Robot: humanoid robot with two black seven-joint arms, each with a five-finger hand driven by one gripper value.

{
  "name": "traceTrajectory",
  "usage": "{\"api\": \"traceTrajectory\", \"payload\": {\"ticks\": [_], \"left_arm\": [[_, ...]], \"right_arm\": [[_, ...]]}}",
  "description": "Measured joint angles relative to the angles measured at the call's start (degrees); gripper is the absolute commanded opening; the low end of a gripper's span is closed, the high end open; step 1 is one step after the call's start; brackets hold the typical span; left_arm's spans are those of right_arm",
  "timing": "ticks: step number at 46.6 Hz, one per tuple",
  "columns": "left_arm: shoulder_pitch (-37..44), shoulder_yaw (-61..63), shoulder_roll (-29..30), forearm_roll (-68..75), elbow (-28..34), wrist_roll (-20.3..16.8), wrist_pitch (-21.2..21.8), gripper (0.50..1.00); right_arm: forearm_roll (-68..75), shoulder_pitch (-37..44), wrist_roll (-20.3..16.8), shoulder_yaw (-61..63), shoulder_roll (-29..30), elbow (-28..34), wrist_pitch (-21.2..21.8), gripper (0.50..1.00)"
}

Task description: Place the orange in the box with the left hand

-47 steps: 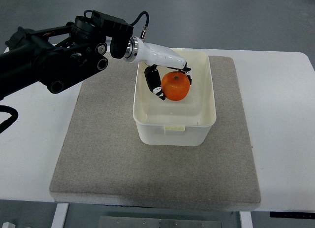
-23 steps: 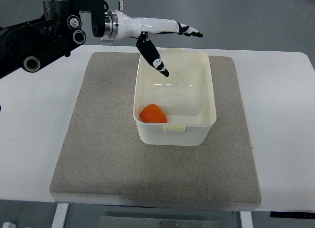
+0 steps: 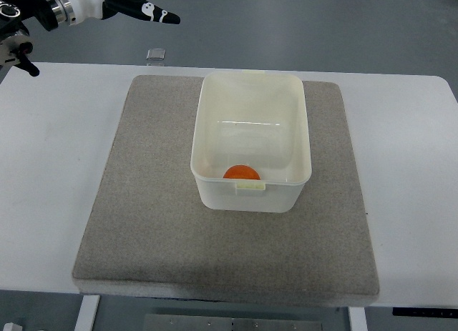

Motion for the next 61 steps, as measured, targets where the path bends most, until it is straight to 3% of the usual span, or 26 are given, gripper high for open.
{"api": "traceTrajectory", "payload": {"ticks": [10, 25, 31, 42, 53, 61], "left_arm": [[4.9, -0.1, -2.2, -9.9, 5.4, 0.2, 0.0, 0.994], [11.1, -0.2, -2.4, -18.2, 7.5, 0.7, -0.1, 0.994], [12.6, -0.3, -2.5, -22.3, 7.6, 1.4, -2.9, 0.994], [13.8, -0.4, -2.4, -39.1, 8.9, 10.6, -7.6, 0.994], [14.9, -1.2, -2.3, -55.6, 9.3, 21.0, -8.0, 0.994], [16.4, -6.5, -2.4, -59.4, 9.2, 27.0, -8.0, 0.996]], "right_arm": [[0.0, 0.0, 0.0, 0.0, 0.0, 0.0, 0.0, 0.932], [0.0, 0.0, 0.0, 0.0, 0.0, 0.0, 0.0, 0.932], [0.0, 0.0, 0.0, 0.0, 0.0, 0.0, 0.0, 0.932], [0.0, 0.0, 0.0, 0.0, 0.0, 0.0, 0.0, 0.932], [0.0, 0.0, 0.0, 0.0, 0.0, 0.0, 0.0, 0.932], [0.0, 0.0, 0.0, 0.0, 0.0, 0.0, 0.0, 0.932]]}}
